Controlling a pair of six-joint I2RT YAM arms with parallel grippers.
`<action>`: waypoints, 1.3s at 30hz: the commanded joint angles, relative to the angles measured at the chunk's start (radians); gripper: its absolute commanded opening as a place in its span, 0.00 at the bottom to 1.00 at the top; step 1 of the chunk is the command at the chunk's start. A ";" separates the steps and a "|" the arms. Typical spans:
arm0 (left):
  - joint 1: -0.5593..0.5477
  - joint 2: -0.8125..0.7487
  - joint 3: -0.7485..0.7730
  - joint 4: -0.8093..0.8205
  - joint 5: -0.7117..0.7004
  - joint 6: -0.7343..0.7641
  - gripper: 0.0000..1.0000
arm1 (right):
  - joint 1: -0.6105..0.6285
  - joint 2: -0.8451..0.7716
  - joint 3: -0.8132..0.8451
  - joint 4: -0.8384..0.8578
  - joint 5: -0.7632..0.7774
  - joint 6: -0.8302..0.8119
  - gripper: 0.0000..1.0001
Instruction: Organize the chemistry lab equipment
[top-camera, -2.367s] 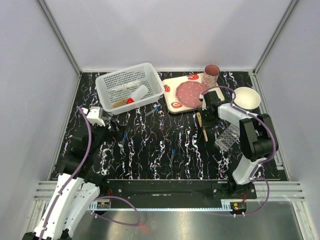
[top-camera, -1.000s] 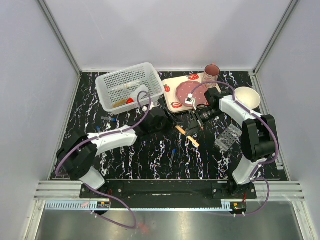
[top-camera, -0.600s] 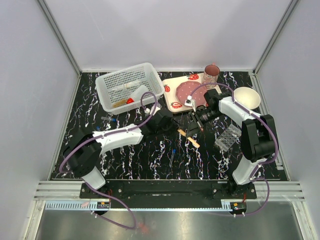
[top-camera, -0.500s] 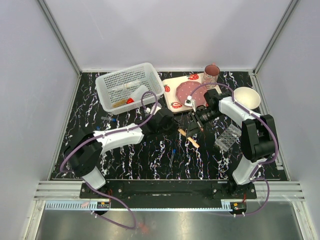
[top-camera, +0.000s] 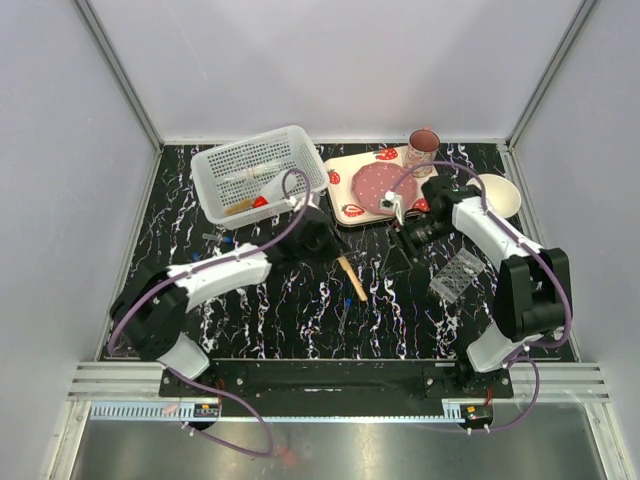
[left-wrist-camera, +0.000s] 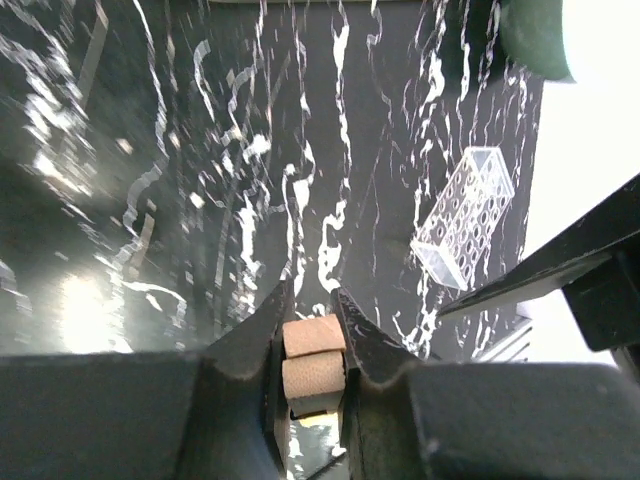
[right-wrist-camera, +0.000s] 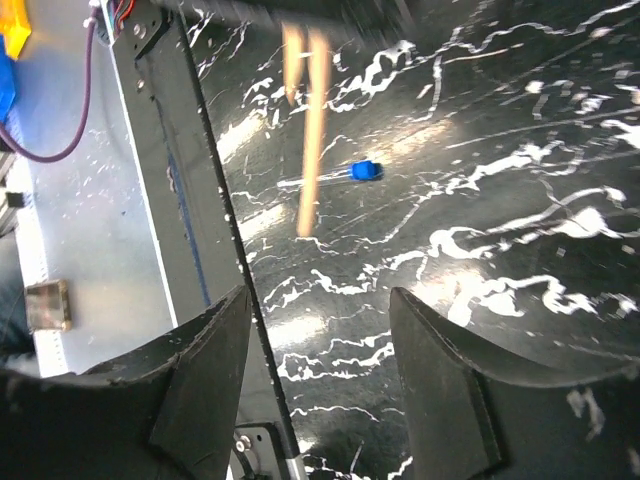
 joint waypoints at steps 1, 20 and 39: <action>0.145 -0.182 -0.028 0.017 0.171 0.389 0.00 | -0.089 -0.074 0.003 -0.024 -0.021 -0.060 0.64; 0.495 -0.068 0.484 -0.398 -0.425 1.315 0.00 | -0.118 -0.100 -0.006 -0.036 -0.040 -0.087 0.64; 0.529 0.205 0.667 -0.373 -0.450 1.292 0.57 | -0.126 -0.098 -0.008 -0.047 -0.041 -0.106 0.64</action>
